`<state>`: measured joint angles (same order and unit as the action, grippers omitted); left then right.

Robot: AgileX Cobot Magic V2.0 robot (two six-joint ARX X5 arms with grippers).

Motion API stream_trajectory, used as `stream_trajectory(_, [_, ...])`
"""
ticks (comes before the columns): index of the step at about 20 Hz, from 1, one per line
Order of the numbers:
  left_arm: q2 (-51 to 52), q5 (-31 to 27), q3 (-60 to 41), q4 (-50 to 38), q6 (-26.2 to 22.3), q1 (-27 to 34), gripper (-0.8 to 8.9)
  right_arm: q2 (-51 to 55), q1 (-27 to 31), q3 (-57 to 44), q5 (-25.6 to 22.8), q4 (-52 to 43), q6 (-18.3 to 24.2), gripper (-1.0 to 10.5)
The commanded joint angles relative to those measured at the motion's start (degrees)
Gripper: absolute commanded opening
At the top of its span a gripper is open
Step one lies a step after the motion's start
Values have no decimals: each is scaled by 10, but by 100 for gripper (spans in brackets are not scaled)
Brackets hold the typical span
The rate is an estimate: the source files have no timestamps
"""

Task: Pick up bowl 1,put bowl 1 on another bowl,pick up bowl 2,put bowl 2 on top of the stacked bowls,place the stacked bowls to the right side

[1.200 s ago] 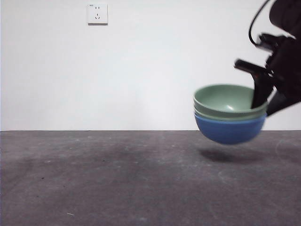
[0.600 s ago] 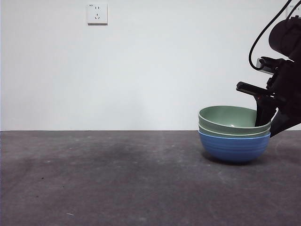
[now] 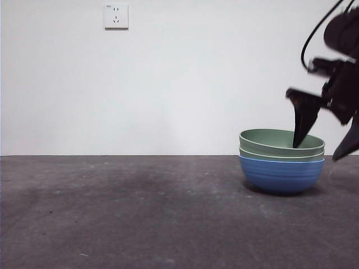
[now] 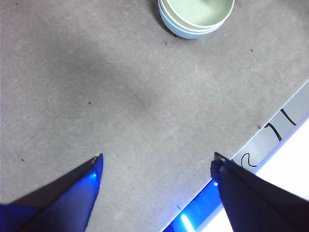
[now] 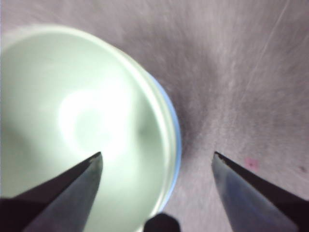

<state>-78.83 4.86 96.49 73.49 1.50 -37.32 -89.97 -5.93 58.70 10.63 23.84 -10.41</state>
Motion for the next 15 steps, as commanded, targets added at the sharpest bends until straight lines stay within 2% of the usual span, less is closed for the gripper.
stream_trajectory(1, [1, -2, 1, -14, -9, -2, 377, 53, 0, -3, -1, 35, 13, 388])
stream_trajectory(4, [1, -2, 1, -21, -18, -2, 377, 141, -2, -3, 0, 127, 16, 382])
stream_trajectory(8, [1, -1, 1, -29, -37, -2, 377, 256, -7, -3, 59, 259, 36, 378])
stream_trajectory(13, [1, 0, 1, -32, -47, -2, 376, 349, -27, -3, 59, 357, 50, 373])
stream_trajectory(14, [1, 1, 1, -31, -47, -2, 371, 358, -31, -3, 59, 372, 50, 342])
stream_trajectory(15, [1, 1, 1, -31, -47, -2, 357, 364, -34, -3, 59, 383, 57, 236])
